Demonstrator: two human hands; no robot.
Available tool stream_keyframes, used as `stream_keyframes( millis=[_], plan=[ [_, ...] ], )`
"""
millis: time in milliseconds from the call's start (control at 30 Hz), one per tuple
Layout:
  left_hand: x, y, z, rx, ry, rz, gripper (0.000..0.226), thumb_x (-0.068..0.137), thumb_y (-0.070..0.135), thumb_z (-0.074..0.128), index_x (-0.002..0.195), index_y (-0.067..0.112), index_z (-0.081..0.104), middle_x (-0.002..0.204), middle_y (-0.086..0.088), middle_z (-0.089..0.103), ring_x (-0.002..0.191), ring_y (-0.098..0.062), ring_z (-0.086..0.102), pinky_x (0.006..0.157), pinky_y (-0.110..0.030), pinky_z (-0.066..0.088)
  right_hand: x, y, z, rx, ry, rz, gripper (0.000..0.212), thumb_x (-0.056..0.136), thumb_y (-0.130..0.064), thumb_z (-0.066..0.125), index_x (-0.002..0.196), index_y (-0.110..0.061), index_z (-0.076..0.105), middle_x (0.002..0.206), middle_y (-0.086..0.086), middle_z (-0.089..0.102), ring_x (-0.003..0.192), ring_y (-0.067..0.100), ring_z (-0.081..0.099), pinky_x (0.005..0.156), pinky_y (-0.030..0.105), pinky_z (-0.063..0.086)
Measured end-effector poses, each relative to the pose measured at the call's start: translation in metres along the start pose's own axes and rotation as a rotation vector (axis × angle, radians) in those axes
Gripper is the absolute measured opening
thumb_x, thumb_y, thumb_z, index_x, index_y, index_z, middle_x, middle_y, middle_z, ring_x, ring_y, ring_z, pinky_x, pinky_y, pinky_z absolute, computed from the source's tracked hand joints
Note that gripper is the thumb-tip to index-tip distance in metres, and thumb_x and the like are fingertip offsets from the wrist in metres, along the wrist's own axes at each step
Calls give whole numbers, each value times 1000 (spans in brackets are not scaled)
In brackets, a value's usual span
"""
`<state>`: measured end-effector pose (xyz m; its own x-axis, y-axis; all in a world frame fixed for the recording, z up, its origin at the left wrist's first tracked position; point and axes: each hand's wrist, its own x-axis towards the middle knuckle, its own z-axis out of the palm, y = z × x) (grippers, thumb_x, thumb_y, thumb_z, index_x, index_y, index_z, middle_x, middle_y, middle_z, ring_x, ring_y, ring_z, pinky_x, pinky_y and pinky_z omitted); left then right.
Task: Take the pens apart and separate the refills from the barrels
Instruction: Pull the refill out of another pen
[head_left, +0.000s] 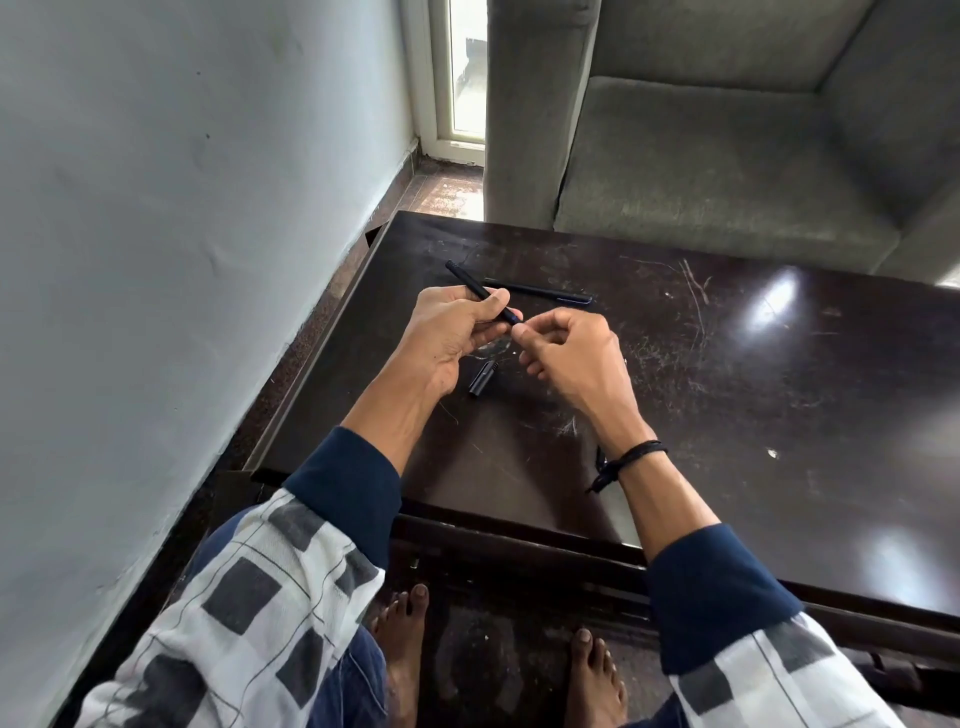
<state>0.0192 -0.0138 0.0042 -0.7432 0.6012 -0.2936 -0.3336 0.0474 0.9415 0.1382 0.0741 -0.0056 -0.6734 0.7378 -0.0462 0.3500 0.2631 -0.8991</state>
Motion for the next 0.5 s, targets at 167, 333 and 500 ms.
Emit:
stream_keyframes(
  millis=[167, 333, 500],
  plan=[
    [-1, -1, 1, 19, -9, -3, 11, 91, 5, 71, 95, -6, 72, 87, -17, 76, 74, -17, 74, 73, -24, 62, 1, 1, -1, -32, 18, -14, 12, 95, -25, 70, 84, -23, 69, 67, -2, 74, 58, 4, 66, 66, 28, 57],
    [-1, -1, 1, 6, -2, -4, 15, 92, 5, 70, 99, -9, 71, 83, -15, 76, 72, -16, 74, 74, -25, 62, 0, 0, 1, 8, -4, 4, 14, 96, -31, 69, 86, -21, 71, 67, 0, 74, 56, 4, 65, 63, 27, 56],
    [-1, -1, 1, 15, -4, 1, 12, 91, 5, 71, 96, -6, 71, 80, -13, 76, 71, -15, 74, 72, -24, 62, 1, 1, 1, -13, 11, -10, 9, 95, -25, 71, 88, -20, 69, 66, 0, 73, 55, 3, 64, 62, 26, 55]
  ],
)
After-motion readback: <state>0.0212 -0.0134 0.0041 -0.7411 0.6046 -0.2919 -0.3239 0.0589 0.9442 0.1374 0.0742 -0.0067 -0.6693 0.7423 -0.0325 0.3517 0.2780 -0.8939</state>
